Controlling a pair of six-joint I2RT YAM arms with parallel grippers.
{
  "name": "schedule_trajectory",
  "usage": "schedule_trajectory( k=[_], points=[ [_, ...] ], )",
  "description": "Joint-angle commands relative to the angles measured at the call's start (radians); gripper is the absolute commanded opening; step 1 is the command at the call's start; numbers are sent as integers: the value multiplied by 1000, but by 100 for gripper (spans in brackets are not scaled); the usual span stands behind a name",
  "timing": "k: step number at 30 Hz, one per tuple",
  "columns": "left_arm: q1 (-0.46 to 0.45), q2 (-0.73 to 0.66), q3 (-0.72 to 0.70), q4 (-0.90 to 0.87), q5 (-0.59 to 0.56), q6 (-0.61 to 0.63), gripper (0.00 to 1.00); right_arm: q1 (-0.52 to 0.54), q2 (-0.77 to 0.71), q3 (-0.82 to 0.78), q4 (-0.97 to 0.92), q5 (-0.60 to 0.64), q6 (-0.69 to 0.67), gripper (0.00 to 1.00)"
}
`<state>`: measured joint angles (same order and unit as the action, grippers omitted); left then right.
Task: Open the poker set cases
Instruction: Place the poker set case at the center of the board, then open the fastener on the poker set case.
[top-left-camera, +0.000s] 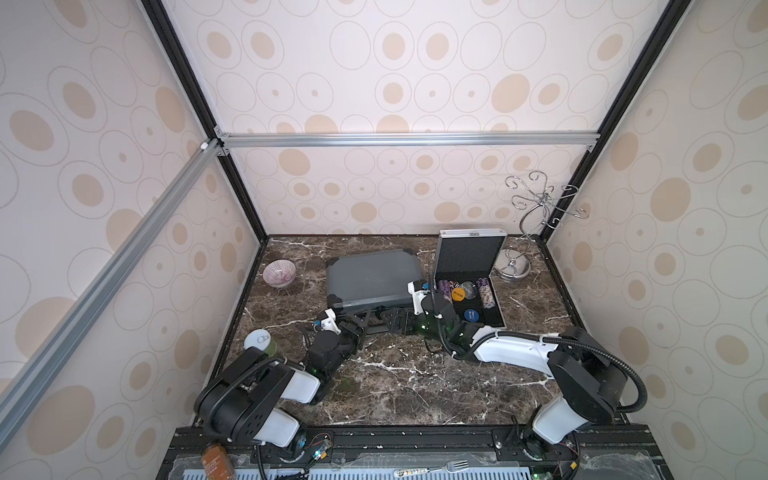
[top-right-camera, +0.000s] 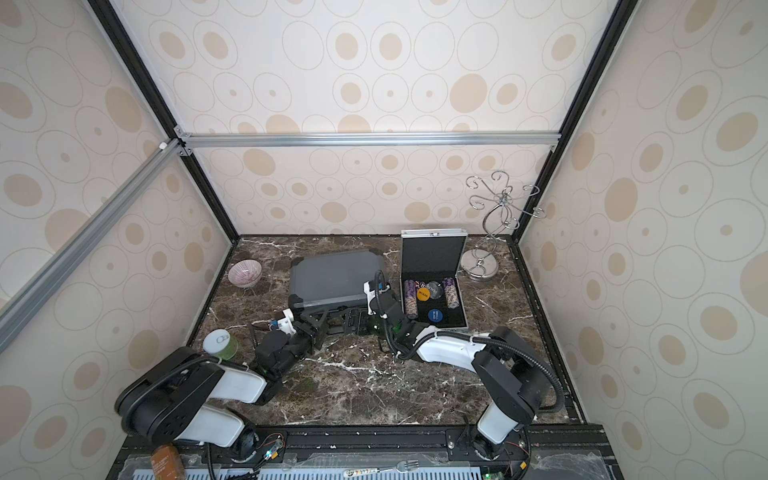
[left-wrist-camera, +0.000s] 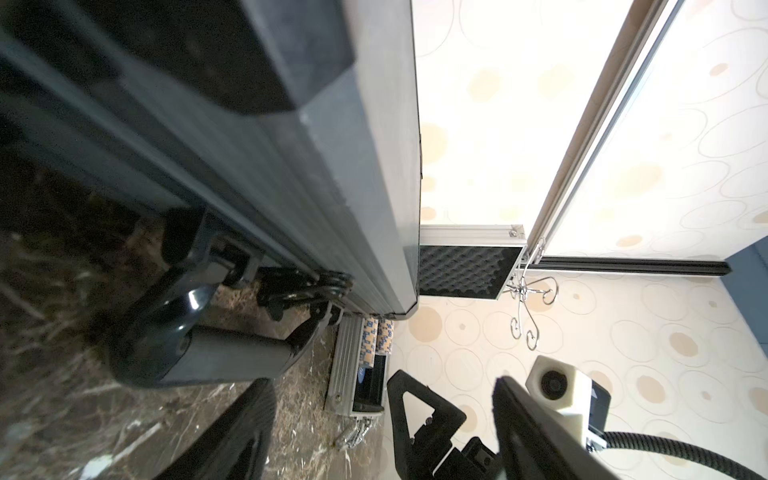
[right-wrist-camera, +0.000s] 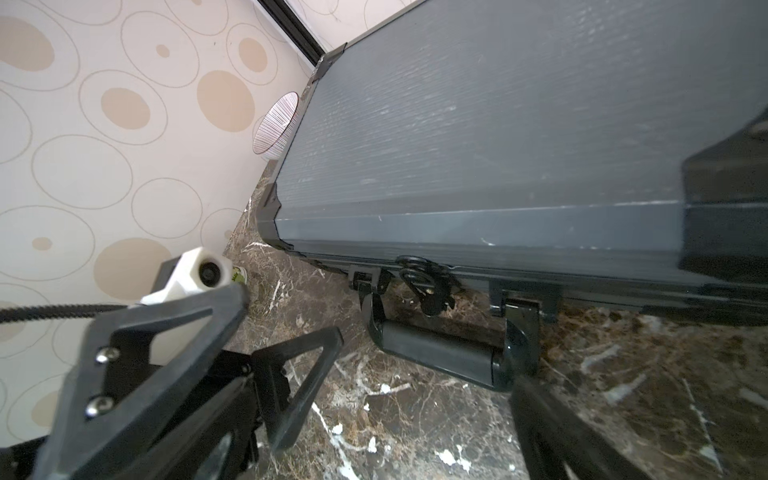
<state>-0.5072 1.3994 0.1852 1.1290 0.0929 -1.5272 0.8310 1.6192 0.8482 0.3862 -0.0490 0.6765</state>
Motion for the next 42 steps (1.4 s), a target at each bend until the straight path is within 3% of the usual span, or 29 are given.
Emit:
schedule_trajectory(
  k=[1,4,16,20,42],
  points=[
    [-5,-97,63,-314,-88,166,94,9,34,18,-1,-16,-43,99],
    [-4,-145,99,-413,-118,254,100,12,45,28,5,-33,-66,100],
    [-2,-327,252,-813,-339,622,100,22,122,94,-42,-42,-144,100],
    [6,-369,270,-881,-381,692,100,22,169,149,-82,-51,-189,100],
    [197,-314,270,-858,-189,778,100,39,304,337,-228,-28,-272,99]
  ],
)
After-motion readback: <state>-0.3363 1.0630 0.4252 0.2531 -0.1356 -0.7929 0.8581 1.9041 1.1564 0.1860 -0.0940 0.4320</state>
